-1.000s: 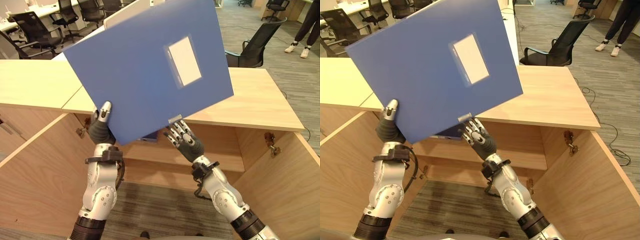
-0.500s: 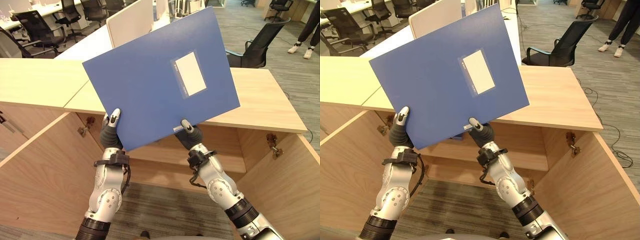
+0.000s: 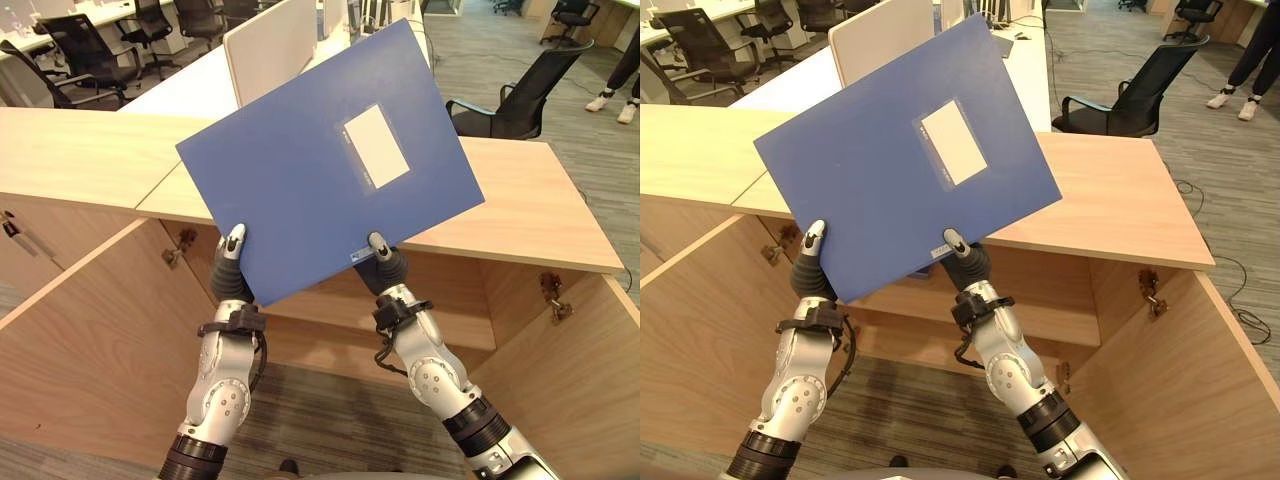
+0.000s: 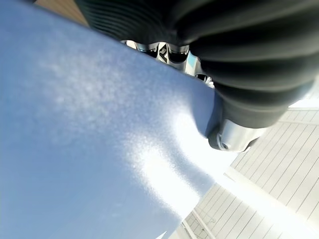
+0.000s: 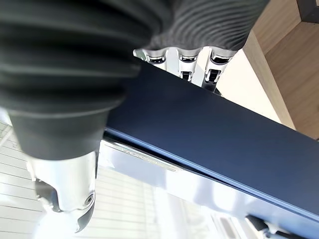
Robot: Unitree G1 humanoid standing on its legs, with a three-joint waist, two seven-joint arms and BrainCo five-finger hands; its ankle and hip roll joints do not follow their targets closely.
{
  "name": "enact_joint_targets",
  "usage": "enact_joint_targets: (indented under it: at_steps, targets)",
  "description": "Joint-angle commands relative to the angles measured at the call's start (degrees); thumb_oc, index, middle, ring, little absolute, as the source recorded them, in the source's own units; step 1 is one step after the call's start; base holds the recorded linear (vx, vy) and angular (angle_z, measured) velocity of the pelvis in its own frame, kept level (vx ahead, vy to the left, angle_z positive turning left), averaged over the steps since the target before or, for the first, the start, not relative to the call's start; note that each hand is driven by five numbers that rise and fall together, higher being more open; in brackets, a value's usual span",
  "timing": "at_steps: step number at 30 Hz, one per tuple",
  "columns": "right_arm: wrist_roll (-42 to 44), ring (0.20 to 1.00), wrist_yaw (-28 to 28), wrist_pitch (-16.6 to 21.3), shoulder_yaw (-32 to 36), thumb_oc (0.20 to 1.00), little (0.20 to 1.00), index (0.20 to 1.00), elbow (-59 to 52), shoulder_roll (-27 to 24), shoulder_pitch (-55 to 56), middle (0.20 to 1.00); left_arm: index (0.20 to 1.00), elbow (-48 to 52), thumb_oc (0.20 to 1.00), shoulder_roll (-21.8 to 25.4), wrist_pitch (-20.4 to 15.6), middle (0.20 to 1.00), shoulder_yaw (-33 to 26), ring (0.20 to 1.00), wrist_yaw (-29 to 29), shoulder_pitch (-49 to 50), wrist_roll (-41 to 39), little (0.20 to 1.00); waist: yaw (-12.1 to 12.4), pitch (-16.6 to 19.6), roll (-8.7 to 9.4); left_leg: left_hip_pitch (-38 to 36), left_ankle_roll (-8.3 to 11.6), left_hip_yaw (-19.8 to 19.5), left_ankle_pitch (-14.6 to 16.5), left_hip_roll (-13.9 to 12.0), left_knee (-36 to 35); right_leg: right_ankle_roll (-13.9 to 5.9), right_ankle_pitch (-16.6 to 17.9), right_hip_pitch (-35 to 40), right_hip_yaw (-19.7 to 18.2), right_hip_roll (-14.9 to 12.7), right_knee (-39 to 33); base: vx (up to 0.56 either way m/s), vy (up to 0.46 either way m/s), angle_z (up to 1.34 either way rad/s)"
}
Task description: Put the empty folder in the office cabinet
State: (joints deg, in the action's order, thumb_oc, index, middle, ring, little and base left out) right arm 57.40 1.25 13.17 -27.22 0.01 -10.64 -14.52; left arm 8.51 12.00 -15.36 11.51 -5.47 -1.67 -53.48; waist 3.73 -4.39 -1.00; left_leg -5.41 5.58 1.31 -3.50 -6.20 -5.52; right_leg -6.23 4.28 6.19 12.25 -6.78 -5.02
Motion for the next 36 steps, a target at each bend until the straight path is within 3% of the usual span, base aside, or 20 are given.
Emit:
enact_joint_targets:
  at_steps: [1, 5, 6, 7, 29, 31, 32, 36]
  targets:
    - [0.7, 1.000, 1.0, 3.0, -0.1, 1.000, 1.000, 1.000, -1.2, 5.7, -9.9, 1.000, 0.200, 0.3, 0.200, 2.3, -1.1, 0.200, 3.4, 0.200, 2.1, -4.4, 2.3, 0.200, -0.1, 0.0, 2.34, -1.2, -0.24, 2.4, 3.7, 0.2, 0.5, -2.43, -5.8, 2.1, -3.1, -1.1, 0.8, 0.00, 0.000, 0.00]
    - [0.3, 1.000, 0.7, 2.9, 0.0, 1.000, 1.000, 1.000, -0.8, 5.7, -9.7, 1.000, 0.200, 0.3, 0.200, 2.2, -1.1, 0.200, 3.8, 0.200, 2.2, -4.6, 2.3, 0.200, -0.2, 0.0, 2.41, -1.3, -0.27, 2.4, 3.7, 0.2, 0.5, -2.43, -5.9, 2.2, -3.1, -1.1, 0.8, 0.00, 0.000, 0.00]
    - [0.1, 0.325, 0.6, 2.9, 0.1, 0.325, 0.325, 0.325, -0.7, 5.6, -9.6, 0.325, 0.200, 0.5, 0.200, 2.2, -1.1, 0.200, 3.8, 0.200, 2.3, -4.6, 2.3, 0.200, -0.2, 0.0, 2.40, -1.3, -0.28, 2.4, 3.7, 0.2, 0.5, -2.42, -5.9, 2.1, -3.1, -1.1, 0.8, 0.00, 0.000, 0.00]
    - [-0.2, 0.200, 0.5, 2.9, 0.2, 0.200, 0.200, 0.200, -0.6, 5.5, -9.5, 0.200, 0.200, 0.5, 0.200, 2.2, -1.1, 0.200, 3.8, 0.200, 2.3, -4.6, 2.3, 0.200, -0.2, 0.0, 2.40, -1.3, -0.28, 2.4, 3.7, 0.2, 0.5, -2.42, -5.9, 2.2, -3.1, -1.1, 0.9, 0.00, 0.000, 0.00]
    - [-2.0, 0.200, 0.5, 1.2, 2.2, 0.200, 0.200, 0.200, 0.1, 3.5, -6.8, 0.200, 0.200, 0.5, 0.200, 2.5, -0.9, 0.200, 2.2, 0.200, 2.9, -4.2, 3.2, 0.200, -0.5, -0.1, 2.37, -1.5, -0.34, 2.2, 3.9, 0.2, 0.5, -2.39, -6.0, 2.3, -2.9, -1.0, 0.9, 0.00, 0.000, 0.00]
    - [-2.5, 0.200, 1.0, 0.6, 2.9, 0.200, 0.200, 0.200, -0.4, 2.7, -5.9, 0.200, 0.900, 0.1, 0.900, 2.8, -0.4, 0.900, 1.7, 0.900, 3.3, -3.5, 3.2, 0.900, -0.5, 0.0, 2.37, -1.5, -0.31, 2.2, 3.9, 0.2, 0.5, -2.42, -6.0, 2.3, -2.8, -1.0, 0.9, 0.00, 0.000, 0.00]
    - [-2.8, 0.200, 1.1, 0.4, 3.2, 0.200, 0.200, 0.200, -0.6, 2.3, -5.7, 0.200, 1.000, 0.1, 1.000, 2.9, -0.3, 1.000, 1.3, 1.000, 3.4, -3.3, 3.4, 1.000, -0.5, 0.0, 2.39, -1.4, -0.30, 2.2, 3.9, 0.3, 0.5, -2.43, -6.0, 2.3, -2.8, -1.0, 0.9, 0.00, 0.000, 0.00]
    - [-4.0, 0.200, 2.0, -0.3, 5.7, 0.200, 0.200, 0.200, -1.9, 0.4, -4.0, 0.200, 1.000, -0.9, 1.000, 3.4, -0.1, 1.000, -1.1, 1.000, 4.0, -1.8, 4.8, 1.000, -0.4, 0.1, 2.51, -1.4, -0.31, 2.2, 4.0, 0.3, 0.5, -2.47, -5.9, 2.2, -2.8, -1.0, 0.8, 0.00, 0.000, 0.00]
